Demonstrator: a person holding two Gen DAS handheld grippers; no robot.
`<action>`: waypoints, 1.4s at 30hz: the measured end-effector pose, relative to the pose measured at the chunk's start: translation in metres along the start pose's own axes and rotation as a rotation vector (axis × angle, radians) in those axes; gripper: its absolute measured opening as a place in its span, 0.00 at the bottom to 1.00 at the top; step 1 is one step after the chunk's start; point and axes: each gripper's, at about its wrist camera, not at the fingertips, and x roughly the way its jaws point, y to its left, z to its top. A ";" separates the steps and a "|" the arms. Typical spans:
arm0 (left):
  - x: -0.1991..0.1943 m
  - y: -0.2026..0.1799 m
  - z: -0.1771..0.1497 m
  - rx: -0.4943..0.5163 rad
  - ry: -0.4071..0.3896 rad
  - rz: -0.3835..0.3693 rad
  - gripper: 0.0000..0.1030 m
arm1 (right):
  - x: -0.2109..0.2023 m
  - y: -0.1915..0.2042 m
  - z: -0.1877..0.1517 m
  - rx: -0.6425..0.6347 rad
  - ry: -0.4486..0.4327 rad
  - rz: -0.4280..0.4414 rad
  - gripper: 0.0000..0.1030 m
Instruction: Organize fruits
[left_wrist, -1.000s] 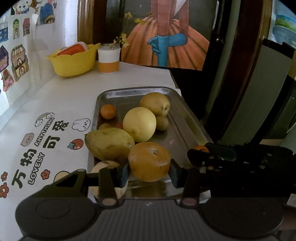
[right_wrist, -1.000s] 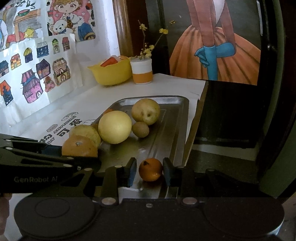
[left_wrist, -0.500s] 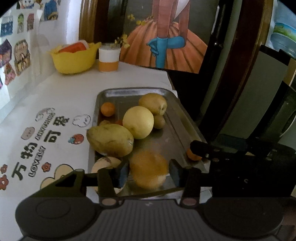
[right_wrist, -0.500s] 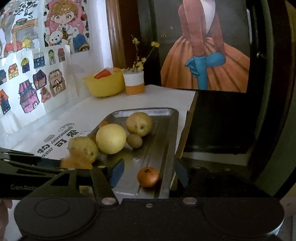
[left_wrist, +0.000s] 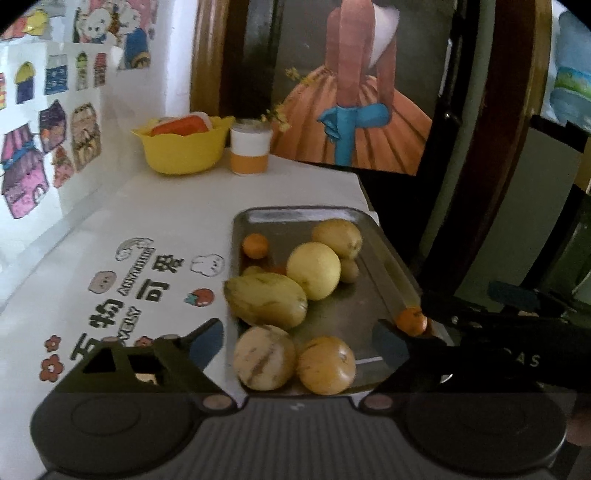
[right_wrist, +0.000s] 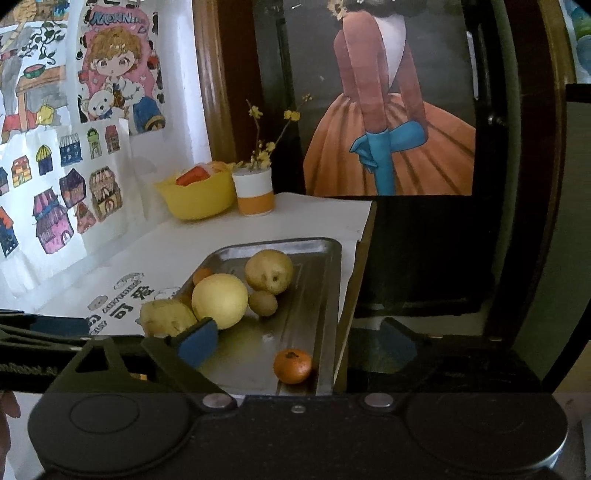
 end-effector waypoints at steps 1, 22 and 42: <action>-0.003 0.002 0.000 -0.007 -0.011 0.009 0.95 | -0.003 0.002 0.000 -0.003 -0.005 0.001 0.95; -0.082 0.091 -0.033 -0.085 -0.145 0.140 1.00 | -0.082 0.065 -0.010 -0.010 -0.127 -0.056 0.99; -0.126 0.167 -0.102 -0.098 -0.169 0.177 1.00 | -0.123 0.166 -0.079 -0.046 -0.140 -0.077 0.99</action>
